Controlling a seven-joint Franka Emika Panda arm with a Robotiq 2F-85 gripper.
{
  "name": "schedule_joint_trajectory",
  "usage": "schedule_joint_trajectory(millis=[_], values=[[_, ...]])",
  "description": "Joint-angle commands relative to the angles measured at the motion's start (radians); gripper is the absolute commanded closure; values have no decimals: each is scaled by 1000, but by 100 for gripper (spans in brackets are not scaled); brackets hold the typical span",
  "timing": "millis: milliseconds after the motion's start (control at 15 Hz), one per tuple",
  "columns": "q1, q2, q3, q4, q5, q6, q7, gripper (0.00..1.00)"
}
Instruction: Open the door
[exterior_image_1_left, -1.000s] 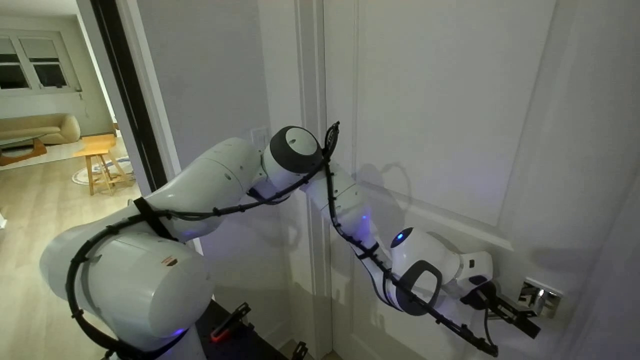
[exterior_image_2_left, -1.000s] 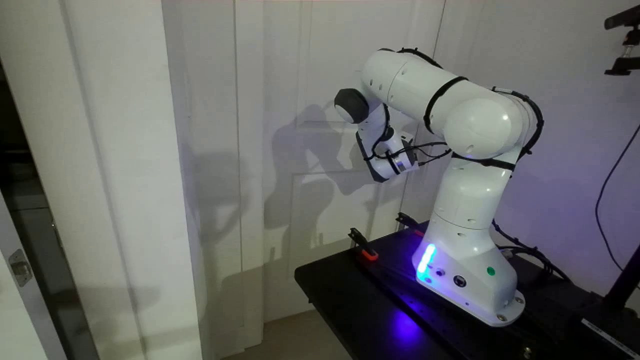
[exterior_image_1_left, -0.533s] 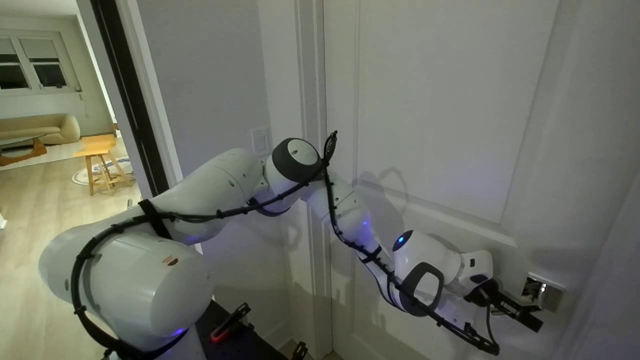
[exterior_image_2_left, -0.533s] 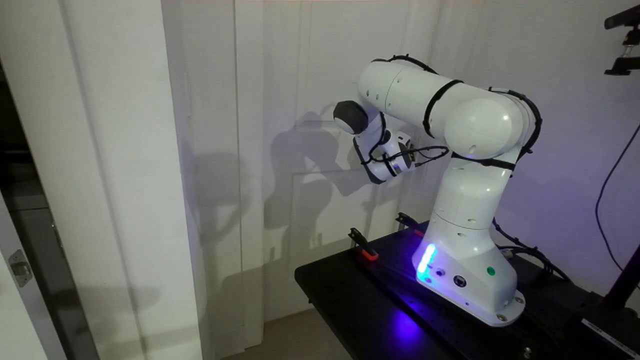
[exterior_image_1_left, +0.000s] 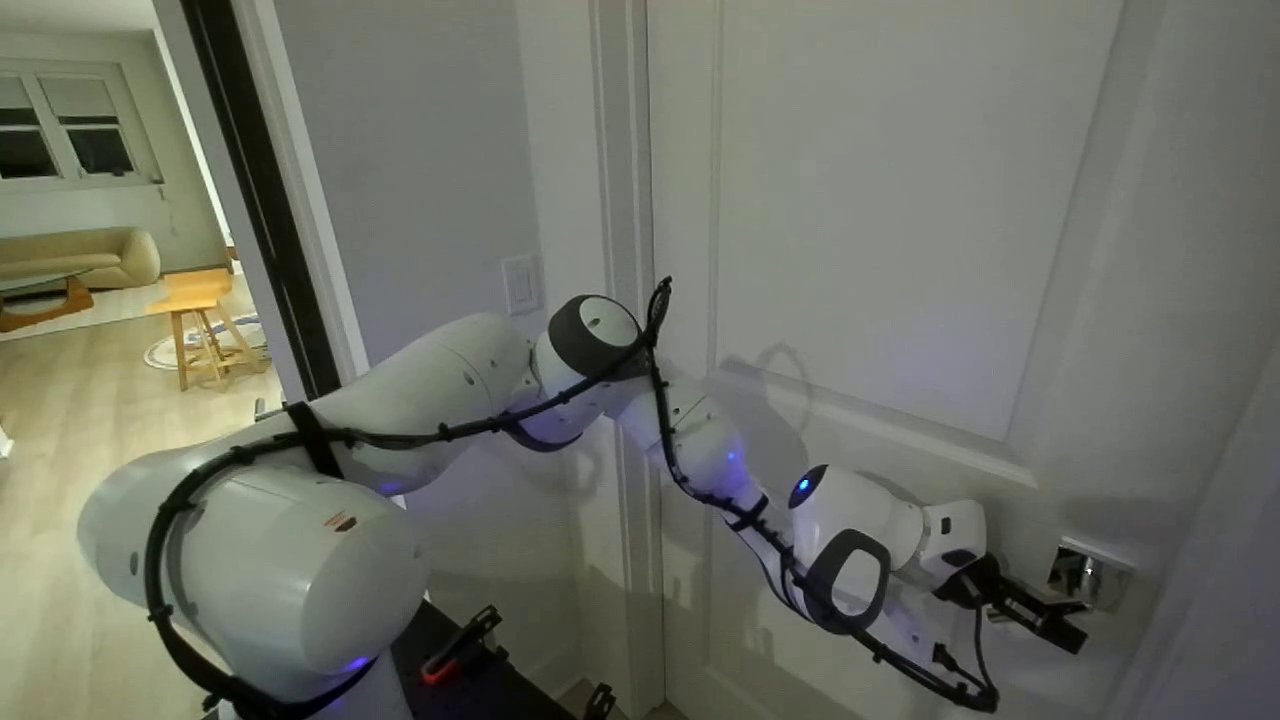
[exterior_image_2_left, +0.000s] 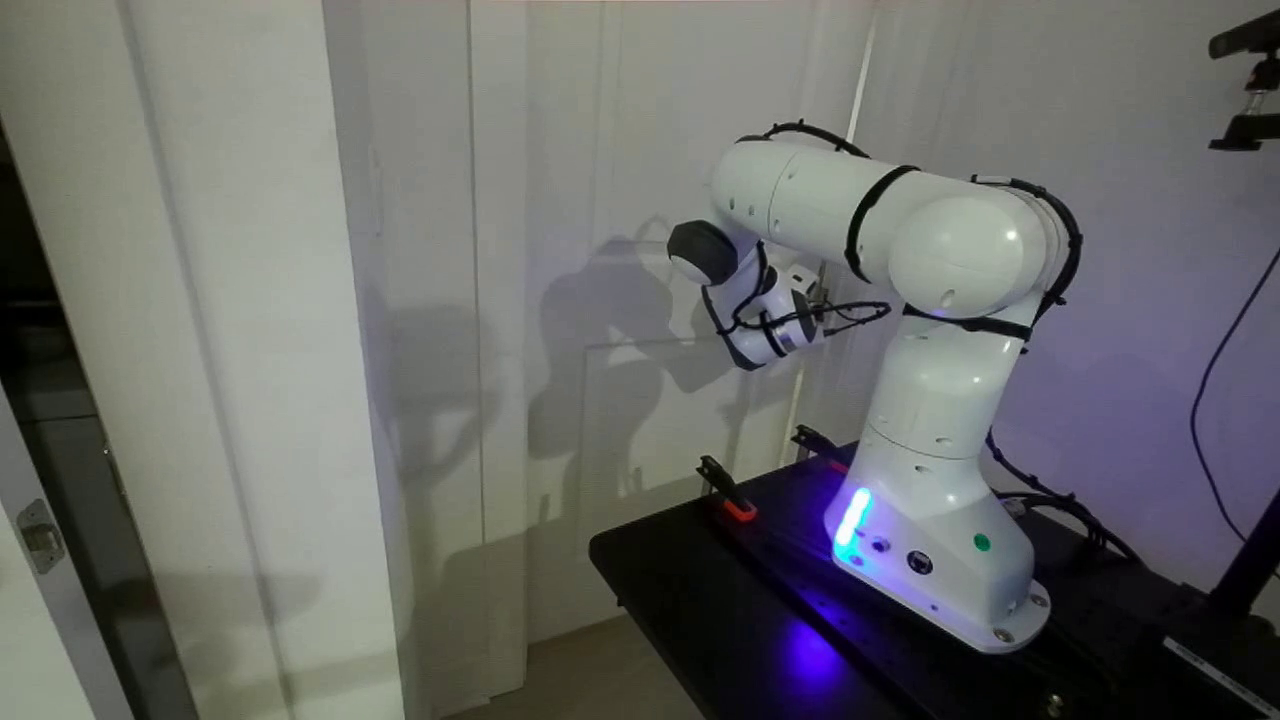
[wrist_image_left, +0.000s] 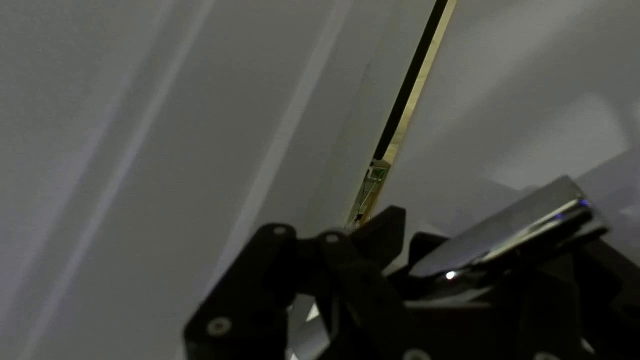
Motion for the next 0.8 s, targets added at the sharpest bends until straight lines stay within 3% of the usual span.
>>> schedule_joint_trajectory(millis=[0, 533, 733], values=[[-22, 56, -7, 45, 42, 0, 2, 100], [-34, 14, -5, 68, 50, 0, -11, 100], [-61, 12, 29, 104, 32, -1, -10, 100]])
